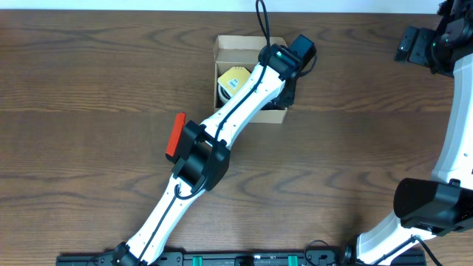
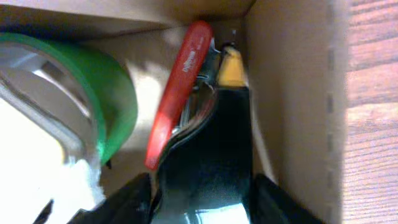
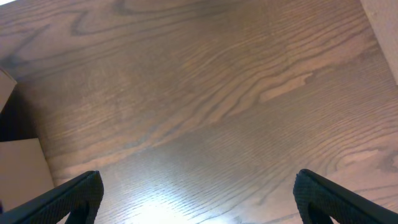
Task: Pack container
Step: 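Carry the black dispenser with the left gripper into the box and release, then lower the left gripper onto the red utility knife and grasp it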
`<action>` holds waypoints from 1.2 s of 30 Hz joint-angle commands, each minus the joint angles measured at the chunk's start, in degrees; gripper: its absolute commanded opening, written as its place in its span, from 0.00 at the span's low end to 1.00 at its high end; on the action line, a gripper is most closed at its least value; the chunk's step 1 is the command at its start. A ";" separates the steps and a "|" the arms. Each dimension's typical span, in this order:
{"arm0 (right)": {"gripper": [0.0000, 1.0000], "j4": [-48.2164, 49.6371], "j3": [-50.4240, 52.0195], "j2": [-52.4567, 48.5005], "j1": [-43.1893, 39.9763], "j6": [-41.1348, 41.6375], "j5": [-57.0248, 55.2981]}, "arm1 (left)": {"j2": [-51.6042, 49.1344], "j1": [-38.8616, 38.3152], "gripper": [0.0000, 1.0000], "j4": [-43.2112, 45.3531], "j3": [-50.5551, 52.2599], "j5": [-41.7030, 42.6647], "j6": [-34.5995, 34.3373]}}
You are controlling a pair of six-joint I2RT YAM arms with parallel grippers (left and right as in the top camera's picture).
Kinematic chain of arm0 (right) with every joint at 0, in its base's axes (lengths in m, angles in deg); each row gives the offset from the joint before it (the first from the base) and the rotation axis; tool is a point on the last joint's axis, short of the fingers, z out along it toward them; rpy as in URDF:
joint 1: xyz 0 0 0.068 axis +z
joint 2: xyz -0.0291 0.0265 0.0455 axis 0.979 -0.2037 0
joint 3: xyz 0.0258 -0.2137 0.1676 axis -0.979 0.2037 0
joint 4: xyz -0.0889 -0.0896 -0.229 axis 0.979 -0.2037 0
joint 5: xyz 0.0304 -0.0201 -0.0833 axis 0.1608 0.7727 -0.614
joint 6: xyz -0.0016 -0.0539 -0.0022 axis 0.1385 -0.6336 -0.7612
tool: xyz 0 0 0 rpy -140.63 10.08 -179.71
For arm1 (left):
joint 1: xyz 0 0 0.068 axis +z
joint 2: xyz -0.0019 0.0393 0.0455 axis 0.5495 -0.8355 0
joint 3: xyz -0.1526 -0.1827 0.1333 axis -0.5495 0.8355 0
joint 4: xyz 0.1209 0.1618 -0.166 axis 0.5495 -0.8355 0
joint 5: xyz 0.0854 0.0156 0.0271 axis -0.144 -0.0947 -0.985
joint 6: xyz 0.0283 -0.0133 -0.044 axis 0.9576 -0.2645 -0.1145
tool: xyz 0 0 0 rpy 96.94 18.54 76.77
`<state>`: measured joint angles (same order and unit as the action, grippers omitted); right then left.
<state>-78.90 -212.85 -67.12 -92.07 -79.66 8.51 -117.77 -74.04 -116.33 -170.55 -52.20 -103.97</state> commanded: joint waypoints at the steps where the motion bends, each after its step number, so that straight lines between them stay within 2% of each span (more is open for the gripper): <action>1: 0.99 -0.02 0.15 -0.26 -0.44 0.68 0.22 | -0.22 0.26 0.62 -0.09 -0.87 0.46 2.99; 5: 0.99 -0.02 0.15 -0.26 -0.44 0.68 0.22 | 0.81 0.28 0.69 -1.88 -2.40 -0.52 4.87; 11: 0.99 -0.02 0.15 -0.26 -0.44 0.68 0.22 | 3.89 0.28 0.60 -5.07 -6.12 -2.80 6.62; 14: 0.99 -0.02 0.15 -0.26 -0.44 0.68 0.20 | 6.64 0.28 0.59 -6.75 -8.33 -3.78 7.06; 19: 0.99 -0.02 0.15 -0.26 -0.44 0.68 0.22 | 13.64 0.22 0.61 -9.81 -9.86 -11.30 8.98; 22: 0.99 -0.02 0.15 -0.26 -0.44 0.68 0.22 | 18.18 0.46 0.63 -12.92 -9.84 -16.04 8.94; 30: 0.99 -0.02 0.15 -0.26 -0.44 0.68 0.20 | 24.61 4.00 0.64 -25.49 -9.84 -20.94 8.94; 31: 0.99 -0.02 0.15 -0.26 -0.44 0.68 0.22 | 24.96 4.76 0.61 -25.49 -9.20 -19.96 10.01; 36: 0.99 -0.02 0.15 -0.26 -0.44 0.68 0.20 | 29.14 8.90 0.60 -25.49 -3.17 -16.02 12.37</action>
<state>-78.92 -212.85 -67.12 -92.07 -79.66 8.51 -91.33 -67.42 -137.33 -177.63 -69.23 -93.83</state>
